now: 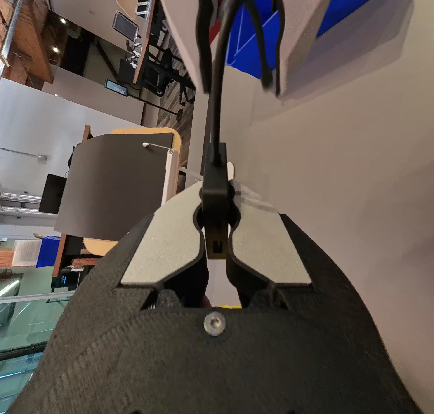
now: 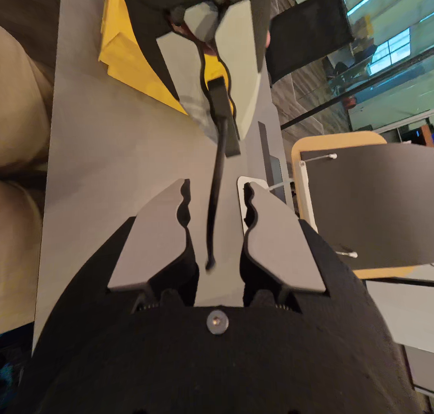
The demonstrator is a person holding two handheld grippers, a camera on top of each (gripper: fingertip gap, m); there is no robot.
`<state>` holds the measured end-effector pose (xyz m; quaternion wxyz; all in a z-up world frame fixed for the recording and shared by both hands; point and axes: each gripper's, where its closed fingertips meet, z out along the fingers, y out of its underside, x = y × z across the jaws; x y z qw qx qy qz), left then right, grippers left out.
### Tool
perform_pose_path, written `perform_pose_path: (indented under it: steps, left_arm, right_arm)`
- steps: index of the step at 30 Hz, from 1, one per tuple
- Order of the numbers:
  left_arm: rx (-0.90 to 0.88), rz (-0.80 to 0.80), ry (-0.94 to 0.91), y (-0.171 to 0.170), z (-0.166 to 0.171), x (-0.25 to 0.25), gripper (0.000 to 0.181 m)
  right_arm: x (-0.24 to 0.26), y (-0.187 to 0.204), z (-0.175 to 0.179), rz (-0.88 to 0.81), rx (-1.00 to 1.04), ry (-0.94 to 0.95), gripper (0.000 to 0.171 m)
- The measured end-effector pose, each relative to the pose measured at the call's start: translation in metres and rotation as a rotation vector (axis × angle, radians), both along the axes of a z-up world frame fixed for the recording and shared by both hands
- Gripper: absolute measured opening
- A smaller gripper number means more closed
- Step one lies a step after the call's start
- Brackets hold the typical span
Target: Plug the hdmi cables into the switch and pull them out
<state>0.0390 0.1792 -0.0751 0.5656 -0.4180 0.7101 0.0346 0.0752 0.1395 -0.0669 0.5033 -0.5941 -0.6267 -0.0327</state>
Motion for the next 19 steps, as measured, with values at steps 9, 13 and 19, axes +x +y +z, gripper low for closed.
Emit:
perform_pose_path:
  steps: [9,13,19]
  left_arm:
    - [0.008,-0.023,0.093,-0.013,-0.022,0.013,0.013]
    - [-0.013,-0.043,0.074,-0.017,-0.023,0.017,0.014]
    - [0.112,0.089,-0.033,0.011,0.015,-0.002,0.017]
  right_arm:
    - [-0.031,0.012,-0.017,-0.038,0.236,-0.136,0.013]
    - [-0.025,0.009,-0.017,-0.028,0.158,-0.095,0.013]
    - [0.05,0.032,0.019,-0.228,0.093,0.059,0.013]
